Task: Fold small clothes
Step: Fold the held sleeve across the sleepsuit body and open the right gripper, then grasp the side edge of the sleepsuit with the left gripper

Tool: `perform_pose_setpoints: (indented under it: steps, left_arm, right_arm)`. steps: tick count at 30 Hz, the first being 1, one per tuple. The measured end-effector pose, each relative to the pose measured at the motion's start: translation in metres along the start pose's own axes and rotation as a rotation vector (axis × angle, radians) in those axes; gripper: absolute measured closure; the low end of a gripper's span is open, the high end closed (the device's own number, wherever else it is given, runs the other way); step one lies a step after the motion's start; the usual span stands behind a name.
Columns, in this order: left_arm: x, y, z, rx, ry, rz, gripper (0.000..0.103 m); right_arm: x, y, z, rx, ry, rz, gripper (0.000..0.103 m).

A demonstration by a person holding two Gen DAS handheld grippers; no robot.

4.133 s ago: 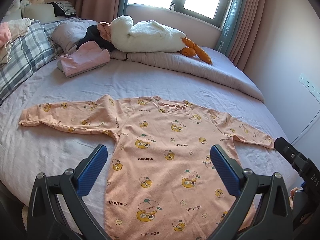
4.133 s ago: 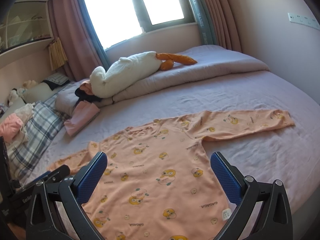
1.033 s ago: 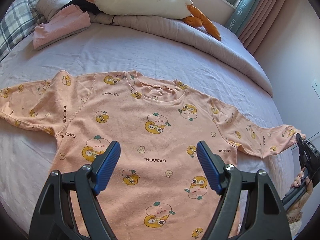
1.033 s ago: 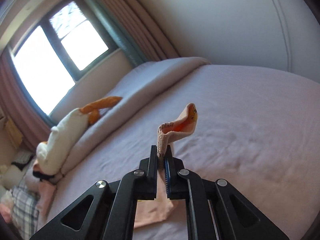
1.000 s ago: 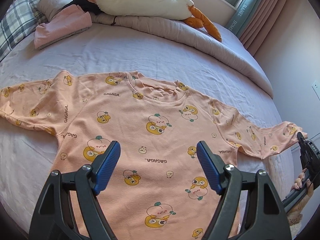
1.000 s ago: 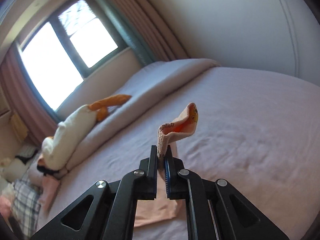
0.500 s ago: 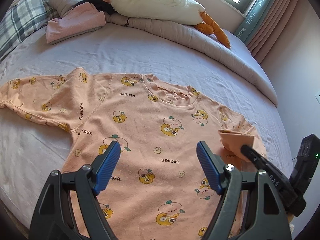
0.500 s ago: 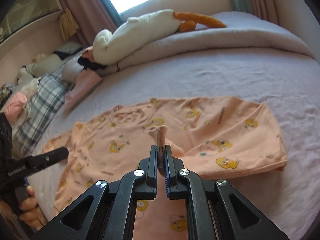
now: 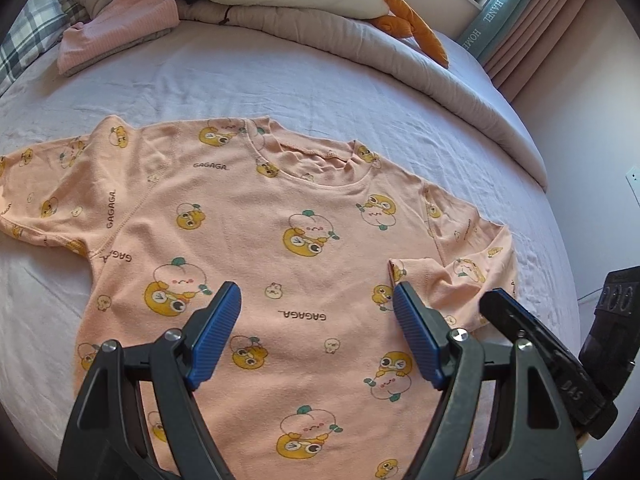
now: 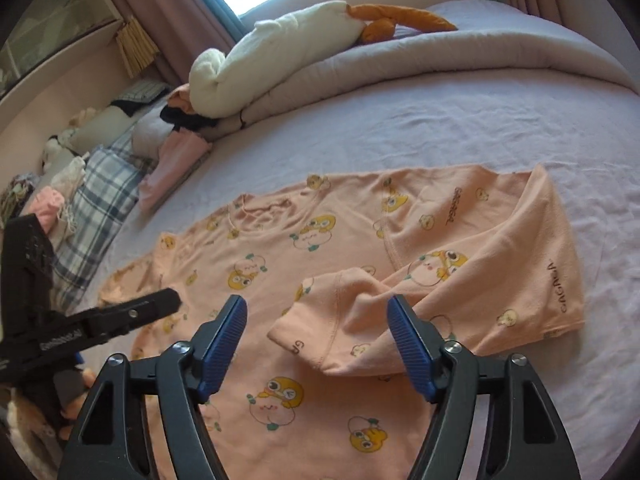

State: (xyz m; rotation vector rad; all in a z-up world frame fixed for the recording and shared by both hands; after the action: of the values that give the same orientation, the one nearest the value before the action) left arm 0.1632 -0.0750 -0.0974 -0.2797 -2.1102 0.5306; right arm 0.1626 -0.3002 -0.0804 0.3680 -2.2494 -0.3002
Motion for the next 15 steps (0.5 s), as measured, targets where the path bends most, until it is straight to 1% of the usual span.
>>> perform_pose_setpoints:
  steps: [2, 5, 10, 12, 14, 15]
  left_arm:
    - [-0.008, -0.006, -0.002, 0.000, 0.005, 0.014, 0.025]
    - [-0.029, -0.016, -0.002, -0.003, 0.047, 0.026, 0.025]
    - [-0.070, -0.027, 0.008, 0.017, 0.149, 0.069, 0.026]
    - [-0.083, -0.030, 0.012, 0.039, 0.182, 0.093, 0.033]
    - [-0.086, -0.034, 0.012, 0.033, 0.164, 0.087, 0.033]
    - [-0.086, -0.036, 0.012, 0.029, 0.156, 0.090, 0.036]
  right_arm:
    - [0.012, -0.012, -0.004, -0.035, -0.051, 0.021, 0.030]
    - [0.019, -0.034, -0.007, -0.108, -0.090, 0.098, 0.030]
    - [0.017, -0.067, -0.007, -0.223, -0.089, 0.175, 0.030]
    - [0.016, -0.074, -0.007, -0.253, -0.086, 0.191, 0.030]
    - [0.017, -0.080, -0.007, -0.266, -0.085, 0.201, 0.030]
    - [0.017, -0.081, -0.007, -0.268, -0.085, 0.205, 0.030]
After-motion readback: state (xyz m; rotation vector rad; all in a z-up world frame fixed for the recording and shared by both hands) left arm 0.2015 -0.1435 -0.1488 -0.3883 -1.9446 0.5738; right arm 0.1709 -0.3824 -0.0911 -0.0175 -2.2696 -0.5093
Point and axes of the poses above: each gripper's, at about its wrist camera, not at the fingertips, and x roughly against the way its jaws point, y to its left, z to its underside, the point moved 1 cm from there along -x, roughly the way its jaws point, and after that the axes turned 9 degrees about z, right-handed, at the moved point
